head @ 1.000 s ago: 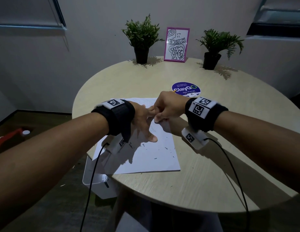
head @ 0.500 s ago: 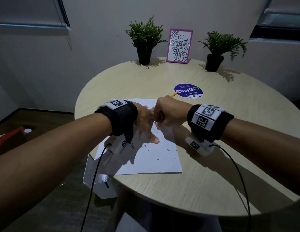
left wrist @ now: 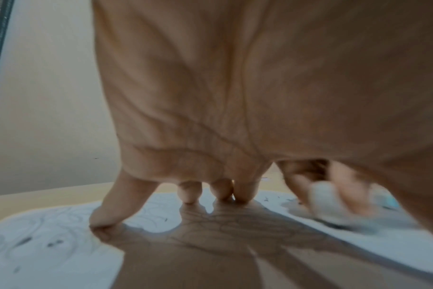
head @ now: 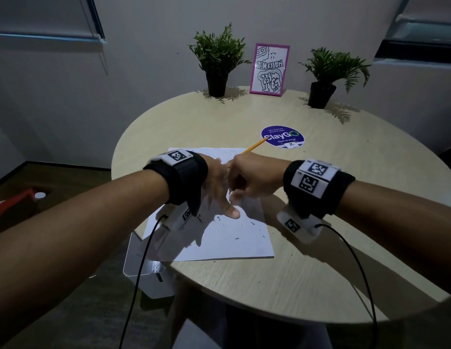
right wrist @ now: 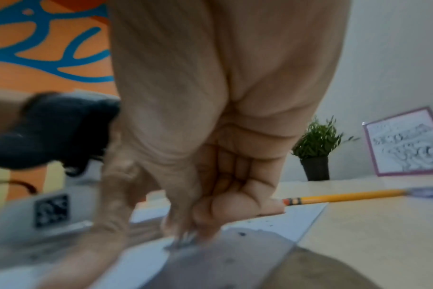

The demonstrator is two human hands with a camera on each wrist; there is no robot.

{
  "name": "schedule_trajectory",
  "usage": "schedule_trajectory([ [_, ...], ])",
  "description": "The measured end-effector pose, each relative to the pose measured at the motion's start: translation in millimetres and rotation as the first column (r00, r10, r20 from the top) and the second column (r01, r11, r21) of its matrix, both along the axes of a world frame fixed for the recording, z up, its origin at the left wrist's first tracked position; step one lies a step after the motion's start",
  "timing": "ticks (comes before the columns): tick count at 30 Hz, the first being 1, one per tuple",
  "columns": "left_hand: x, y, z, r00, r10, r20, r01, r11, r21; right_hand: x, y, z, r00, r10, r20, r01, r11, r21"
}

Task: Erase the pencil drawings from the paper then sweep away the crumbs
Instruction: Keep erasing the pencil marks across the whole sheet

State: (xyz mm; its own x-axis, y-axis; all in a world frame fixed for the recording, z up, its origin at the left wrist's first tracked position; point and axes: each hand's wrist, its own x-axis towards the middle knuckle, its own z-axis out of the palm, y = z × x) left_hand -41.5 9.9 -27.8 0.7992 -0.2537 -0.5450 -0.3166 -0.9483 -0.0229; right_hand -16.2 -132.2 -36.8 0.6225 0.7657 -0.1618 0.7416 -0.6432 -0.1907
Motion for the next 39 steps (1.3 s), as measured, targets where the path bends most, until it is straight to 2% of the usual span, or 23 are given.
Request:
schedule_trajectory([
  [3,-4,0,2,0.999,0.019,0.026,-0.018,1.0,-0.024,14,2,6,0.988,-0.086,0.128,0.081,0.996,0.047],
  [5,-6,1,4,0.999,0.038,0.039,-0.036,0.999,-0.038,15,3,7,0.983,-0.109,0.148,0.1,0.993,0.067],
  [7,-6,1,3,0.999,0.026,0.031,-0.024,0.999,-0.039,7,2,7,0.991,-0.055,0.125,0.051,0.998,0.037],
  [11,-2,4,-2,0.999,-0.007,0.032,0.009,0.998,-0.066,-5,-4,15,0.999,0.01,-0.035,-0.011,1.0,-0.012],
  [16,1,7,-7,0.999,-0.019,0.045,0.022,0.998,-0.063,18,2,12,0.985,-0.133,0.11,0.128,0.99,0.056],
  [18,0,7,-6,0.999,-0.01,0.05,0.013,0.998,-0.055,13,3,9,0.982,-0.113,0.153,0.107,0.993,0.047],
  [19,0,6,-5,0.999,-0.009,0.046,0.012,0.999,-0.051,9,1,8,0.985,-0.083,0.149,0.079,0.996,0.035],
  [21,-2,4,-3,0.999,-0.016,0.037,0.017,0.998,-0.052,-1,-3,10,0.998,-0.036,0.052,0.035,0.999,0.014],
  [23,-2,4,-2,0.999,-0.015,0.037,0.017,0.998,-0.055,0,-5,13,0.999,-0.038,-0.01,0.038,0.999,-0.003],
  [28,0,7,-9,0.998,-0.022,0.062,0.028,0.996,-0.082,20,0,12,0.978,-0.184,0.103,0.179,0.982,0.06],
  [30,-2,6,-6,0.998,-0.027,0.053,0.03,0.998,-0.056,12,3,9,0.979,-0.155,0.129,0.151,0.988,0.044],
  [34,-4,3,-1,0.997,-0.041,0.058,0.043,0.998,-0.037,-4,2,9,0.999,-0.038,0.035,0.038,0.999,0.001],
  [39,5,9,-13,0.998,-0.037,0.053,0.042,0.995,-0.09,27,-3,7,0.963,-0.269,0.032,0.264,0.959,0.101],
])
